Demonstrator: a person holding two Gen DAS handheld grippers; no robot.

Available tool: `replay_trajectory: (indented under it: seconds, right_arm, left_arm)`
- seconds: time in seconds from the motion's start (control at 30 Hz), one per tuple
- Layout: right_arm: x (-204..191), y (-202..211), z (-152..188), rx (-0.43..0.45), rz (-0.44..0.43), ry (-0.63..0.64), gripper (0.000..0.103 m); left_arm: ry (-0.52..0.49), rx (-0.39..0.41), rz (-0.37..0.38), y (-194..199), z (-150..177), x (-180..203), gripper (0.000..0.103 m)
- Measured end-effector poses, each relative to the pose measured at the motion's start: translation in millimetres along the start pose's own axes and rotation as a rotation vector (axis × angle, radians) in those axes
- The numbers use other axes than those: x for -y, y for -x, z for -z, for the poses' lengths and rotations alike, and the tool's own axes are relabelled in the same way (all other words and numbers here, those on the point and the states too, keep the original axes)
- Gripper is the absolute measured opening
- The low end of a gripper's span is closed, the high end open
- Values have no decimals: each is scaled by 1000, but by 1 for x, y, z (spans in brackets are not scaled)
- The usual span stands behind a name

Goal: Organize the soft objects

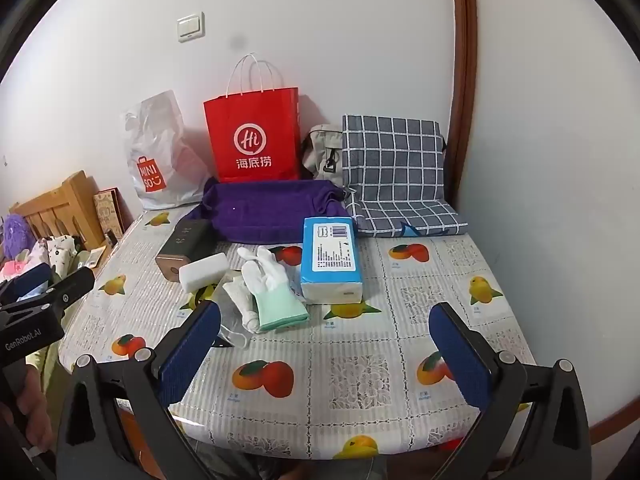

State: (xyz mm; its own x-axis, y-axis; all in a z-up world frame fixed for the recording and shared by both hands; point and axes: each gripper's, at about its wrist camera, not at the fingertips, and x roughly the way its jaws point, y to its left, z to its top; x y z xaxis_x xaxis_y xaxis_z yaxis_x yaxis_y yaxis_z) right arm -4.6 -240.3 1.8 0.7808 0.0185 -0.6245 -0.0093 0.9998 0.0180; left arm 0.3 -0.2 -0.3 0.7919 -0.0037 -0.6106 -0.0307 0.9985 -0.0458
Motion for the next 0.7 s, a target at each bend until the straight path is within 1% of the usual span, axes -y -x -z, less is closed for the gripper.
replay_trajectory:
  seconds: [0.1, 0.13, 0.17, 0.2, 0.4, 0.43, 0.7]
  right_arm:
    - [-2, 2, 0, 2, -4, -3, 103]
    - [-3, 4, -1, 5, -5, -6, 103]
    - [-6, 6, -3, 5, 0, 4, 103]
    - [-8, 7, -3, 6, -4, 3, 103]
    - [-6, 7, 0, 11, -12, -11, 103]
    - [-5, 7, 0, 10, -11, -10, 103]
    - [-11, 12, -2, 11, -9, 3, 103]
  left_arm:
    - [-11, -12, -9, -4, -1, 1, 103]
    - [-13, 13, -5, 0, -1, 2, 103]
    - [-11, 13, -7, -1, -1, 3, 103]
    - [-15, 36, 6, 4, -2, 1, 103]
    - [-8, 20, 2, 9, -9, -2, 103]
    - [6, 19, 6, 8, -5, -6, 103]
    - [6, 24, -1, 8, -3, -7, 103]
